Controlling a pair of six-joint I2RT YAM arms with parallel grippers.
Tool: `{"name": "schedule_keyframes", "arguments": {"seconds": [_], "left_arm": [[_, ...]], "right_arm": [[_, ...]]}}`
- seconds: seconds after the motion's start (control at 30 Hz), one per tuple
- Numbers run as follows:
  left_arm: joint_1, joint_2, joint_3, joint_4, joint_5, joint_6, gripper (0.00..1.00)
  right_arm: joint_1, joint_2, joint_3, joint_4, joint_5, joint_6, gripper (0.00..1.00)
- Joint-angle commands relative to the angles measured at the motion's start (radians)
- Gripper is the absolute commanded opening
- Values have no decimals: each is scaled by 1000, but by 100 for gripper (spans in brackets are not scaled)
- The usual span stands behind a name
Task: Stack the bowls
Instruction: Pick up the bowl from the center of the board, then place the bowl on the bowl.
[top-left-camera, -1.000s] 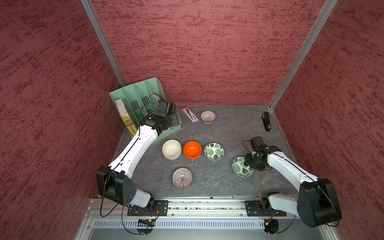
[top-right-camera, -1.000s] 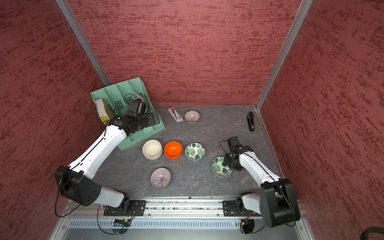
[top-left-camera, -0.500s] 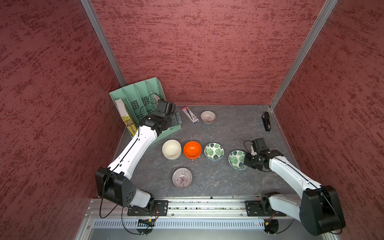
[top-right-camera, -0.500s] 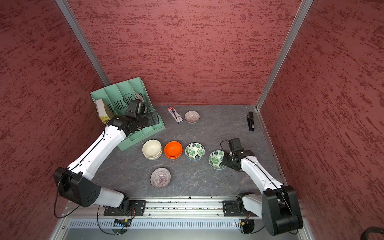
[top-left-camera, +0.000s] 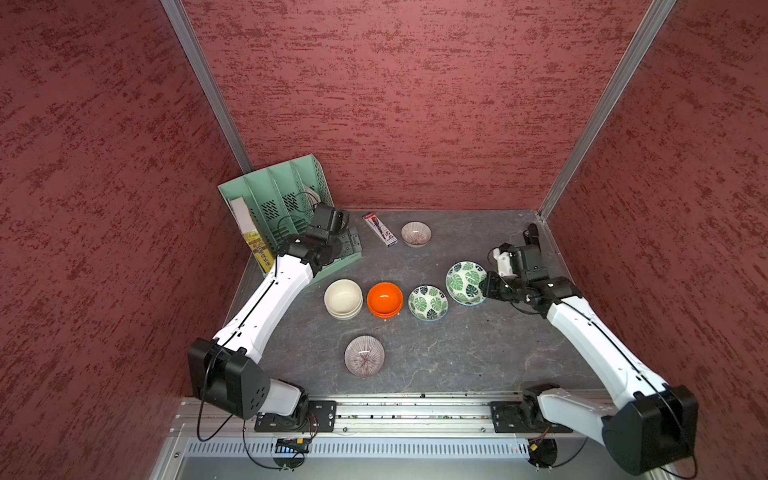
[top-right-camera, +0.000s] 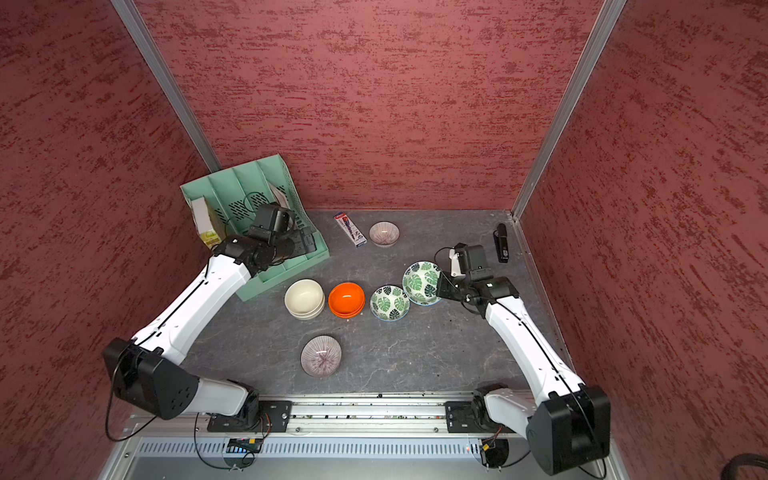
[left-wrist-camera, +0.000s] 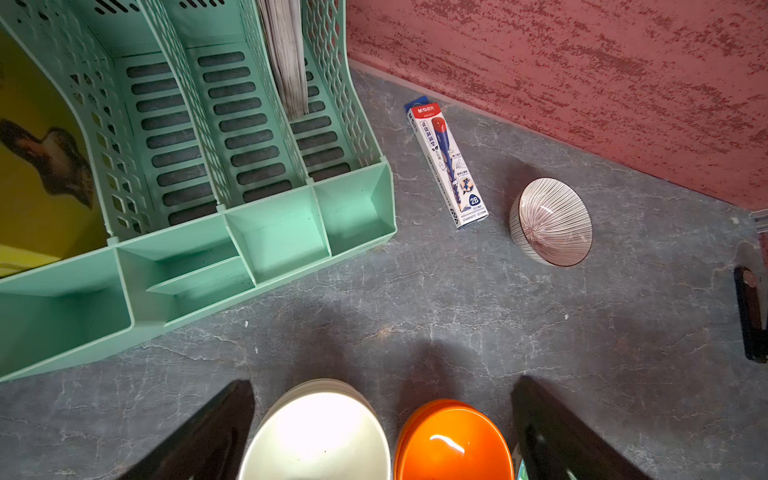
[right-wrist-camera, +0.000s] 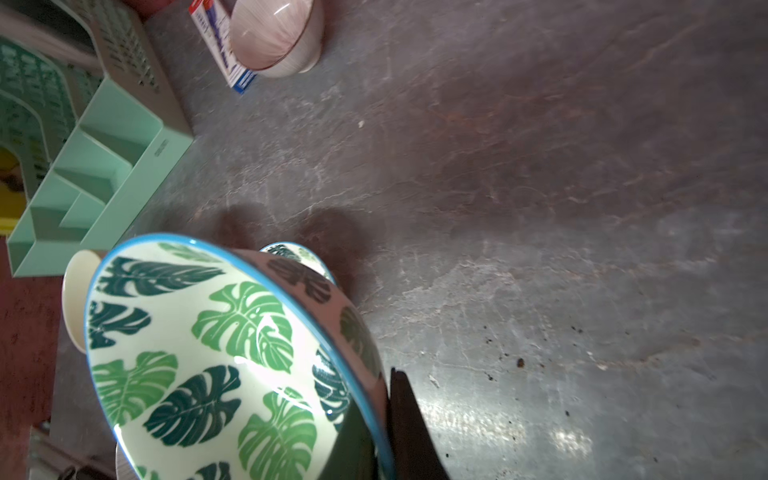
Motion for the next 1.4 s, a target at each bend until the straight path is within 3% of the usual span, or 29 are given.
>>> {"name": "schedule_keyframes", "arguments": {"seconds": [0.0,0.43,1.13,1.37], "left_arm": [[0,-14,-8,-4,-33,-16,100],[2,-17,25,-31,-83,2,100],[5,-9,23,-17,-85,5,100],[7,-8,22,-14,-83,6,100]], "right_arm": [[73,94,75,25,-47,-58,1],[203,376,185,61,-32,-96,0],[224,488,196,95,-16,-92,1],[231,517,209,79,1,-93,6]]}}
